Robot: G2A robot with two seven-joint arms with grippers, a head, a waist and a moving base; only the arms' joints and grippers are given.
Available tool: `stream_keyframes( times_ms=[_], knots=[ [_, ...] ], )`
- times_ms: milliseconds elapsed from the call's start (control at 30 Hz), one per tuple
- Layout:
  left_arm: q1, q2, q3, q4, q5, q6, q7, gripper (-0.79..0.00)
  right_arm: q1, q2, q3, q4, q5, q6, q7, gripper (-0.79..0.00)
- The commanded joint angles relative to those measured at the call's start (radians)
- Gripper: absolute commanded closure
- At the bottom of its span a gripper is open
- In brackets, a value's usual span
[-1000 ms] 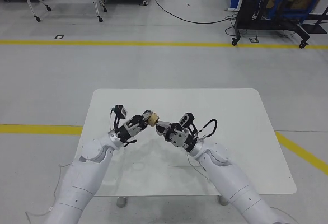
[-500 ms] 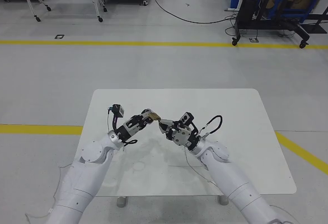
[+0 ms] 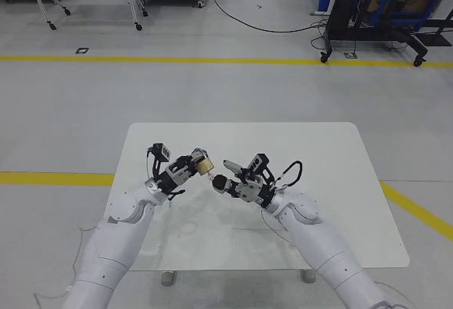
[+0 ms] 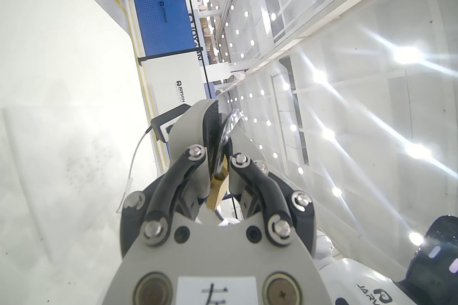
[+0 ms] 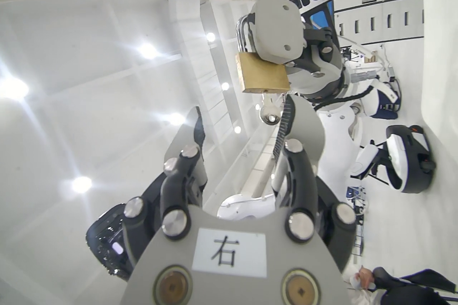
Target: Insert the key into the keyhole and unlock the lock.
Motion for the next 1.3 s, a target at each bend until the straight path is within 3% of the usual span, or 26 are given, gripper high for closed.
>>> stream_keyframes(
  times_ms=[0,133,267,533,833,867,967,1000,1267],
  knots=[
    [-0.002,0.0,-0.001,0.004,-0.005,0.003,-0.004,0.0,0.002,0.005,0.005,-0.011,-0.083,-0.028,-0.029,-0.785],
    [-0.005,-0.001,0.002,0.008,0.003,0.01,-0.001,0.0,-0.02,0.024,0.054,-0.064,-0.231,-0.102,-0.1,-0.785],
    [-0.015,-0.004,0.031,0.011,0.05,0.045,0.022,0.0,-0.089,0.056,0.183,-0.161,-0.389,-0.185,-0.232,-0.785],
    [-0.08,-0.033,0.202,0.033,0.273,0.235,0.12,0.0,-0.34,0.101,0.463,-0.461,-0.69,-0.286,-0.528,-0.785],
    [-0.13,-0.079,0.383,0.039,0.447,0.393,0.221,0.0,-0.34,0.101,0.463,-0.461,-0.69,-0.286,-0.528,-0.785],
    [-0.137,-0.082,0.4,0.05,0.463,0.411,0.203,-0.197,-0.34,0.101,0.463,-0.461,-0.69,-0.286,-0.528,-0.785],
    [-0.154,-0.088,0.43,0.076,0.51,0.418,0.189,-0.693,-0.34,0.101,0.463,-0.461,-0.69,-0.286,-0.528,-0.785],
    [-0.155,-0.09,0.432,0.082,0.511,0.416,0.19,-0.785,-0.34,0.101,0.463,-0.461,-0.69,-0.286,-0.528,-0.785],
    [-0.144,-0.082,0.38,0.075,0.492,0.348,0.193,-0.785,-0.34,0.101,0.463,-0.461,-0.69,-0.286,-0.528,-0.785]
  ],
)
